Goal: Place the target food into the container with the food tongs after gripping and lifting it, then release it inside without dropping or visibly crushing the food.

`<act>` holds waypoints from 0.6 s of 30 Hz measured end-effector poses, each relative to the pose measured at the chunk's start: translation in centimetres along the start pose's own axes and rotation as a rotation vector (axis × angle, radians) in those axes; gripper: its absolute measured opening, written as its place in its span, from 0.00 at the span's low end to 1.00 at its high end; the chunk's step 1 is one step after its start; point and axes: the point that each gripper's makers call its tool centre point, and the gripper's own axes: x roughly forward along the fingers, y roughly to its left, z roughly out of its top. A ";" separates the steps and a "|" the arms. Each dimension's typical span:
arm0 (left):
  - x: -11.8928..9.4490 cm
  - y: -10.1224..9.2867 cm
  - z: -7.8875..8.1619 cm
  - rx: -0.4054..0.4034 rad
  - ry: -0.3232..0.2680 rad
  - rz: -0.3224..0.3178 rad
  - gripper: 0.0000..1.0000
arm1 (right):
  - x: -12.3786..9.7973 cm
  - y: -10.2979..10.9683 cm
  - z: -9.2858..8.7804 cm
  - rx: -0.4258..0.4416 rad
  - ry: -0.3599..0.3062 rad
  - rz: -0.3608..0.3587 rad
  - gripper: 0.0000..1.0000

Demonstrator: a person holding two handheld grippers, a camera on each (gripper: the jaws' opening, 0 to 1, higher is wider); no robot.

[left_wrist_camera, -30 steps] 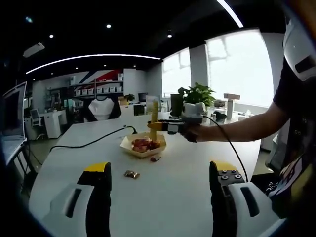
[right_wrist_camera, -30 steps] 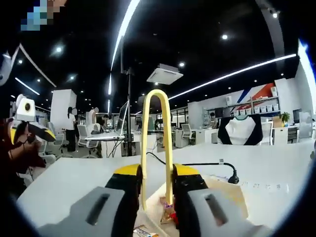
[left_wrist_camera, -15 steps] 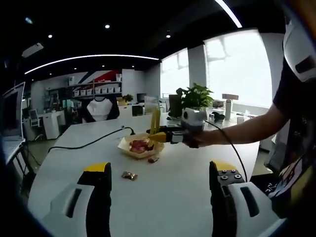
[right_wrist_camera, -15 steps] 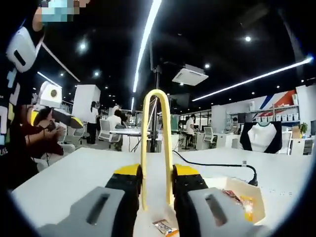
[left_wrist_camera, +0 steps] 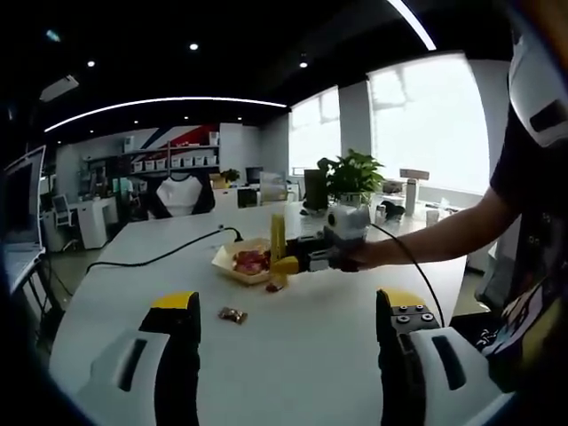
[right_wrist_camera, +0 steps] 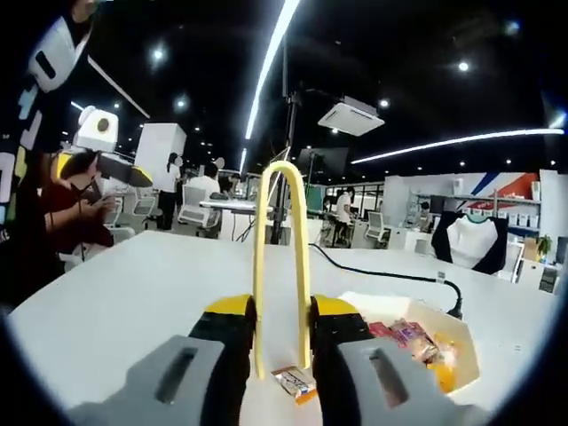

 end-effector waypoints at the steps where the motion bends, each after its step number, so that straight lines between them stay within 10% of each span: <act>1: 0.0 0.0 0.0 0.001 0.000 -0.001 0.86 | 0.0 0.0 -0.1 -0.001 0.003 0.000 0.21; 18: 0.2 0.0 0.0 -0.003 0.001 -0.002 0.85 | -0.3 -1.1 -1.2 0.042 0.029 -0.051 0.21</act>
